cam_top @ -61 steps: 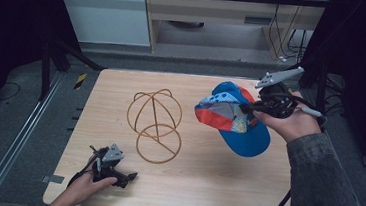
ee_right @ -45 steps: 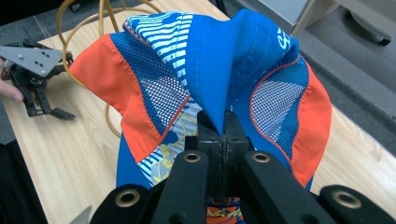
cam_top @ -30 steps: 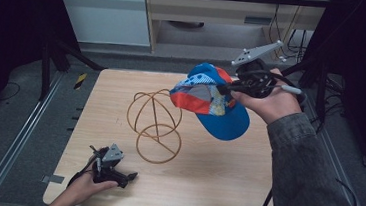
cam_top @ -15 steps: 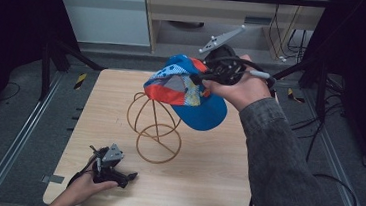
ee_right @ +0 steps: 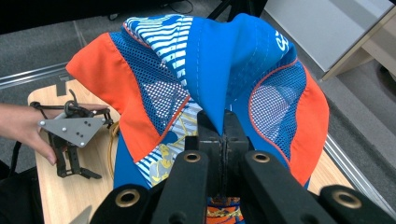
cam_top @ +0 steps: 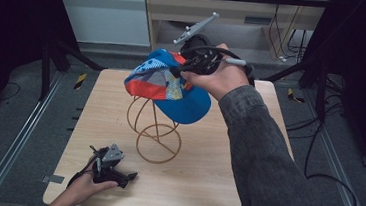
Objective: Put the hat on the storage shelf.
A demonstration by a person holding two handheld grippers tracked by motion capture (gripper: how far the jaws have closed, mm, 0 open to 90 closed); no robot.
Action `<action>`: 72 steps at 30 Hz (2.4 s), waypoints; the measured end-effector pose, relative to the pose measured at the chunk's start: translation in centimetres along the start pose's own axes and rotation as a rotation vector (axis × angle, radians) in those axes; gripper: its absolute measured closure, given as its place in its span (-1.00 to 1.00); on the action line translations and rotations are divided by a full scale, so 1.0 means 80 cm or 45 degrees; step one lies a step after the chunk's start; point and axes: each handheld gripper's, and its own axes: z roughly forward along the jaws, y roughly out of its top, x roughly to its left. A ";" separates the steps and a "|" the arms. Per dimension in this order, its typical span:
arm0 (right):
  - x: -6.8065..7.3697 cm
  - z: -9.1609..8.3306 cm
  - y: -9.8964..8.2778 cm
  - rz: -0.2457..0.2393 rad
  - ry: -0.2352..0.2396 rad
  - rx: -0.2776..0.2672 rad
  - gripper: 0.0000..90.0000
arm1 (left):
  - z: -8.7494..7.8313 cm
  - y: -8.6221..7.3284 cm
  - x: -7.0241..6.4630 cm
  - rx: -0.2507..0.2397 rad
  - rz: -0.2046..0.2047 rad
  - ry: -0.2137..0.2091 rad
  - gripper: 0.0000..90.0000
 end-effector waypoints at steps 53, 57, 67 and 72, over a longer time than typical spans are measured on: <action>0.030 0.122 0.021 -0.089 0.095 0.237 0.98 | 0.000 0.000 0.000 -0.003 -0.003 0.000 -1.00; 0.032 0.125 0.021 -0.085 0.097 0.241 0.97 | 0.000 0.000 0.000 -0.003 -0.003 0.000 -1.00; 0.034 0.127 0.019 -0.078 0.114 0.231 0.89 | 0.000 0.000 -0.001 -0.003 -0.003 0.000 -1.00; 0.034 0.128 0.017 -0.073 0.114 0.227 0.81 | 0.000 0.000 -0.001 -0.003 -0.004 0.000 -1.00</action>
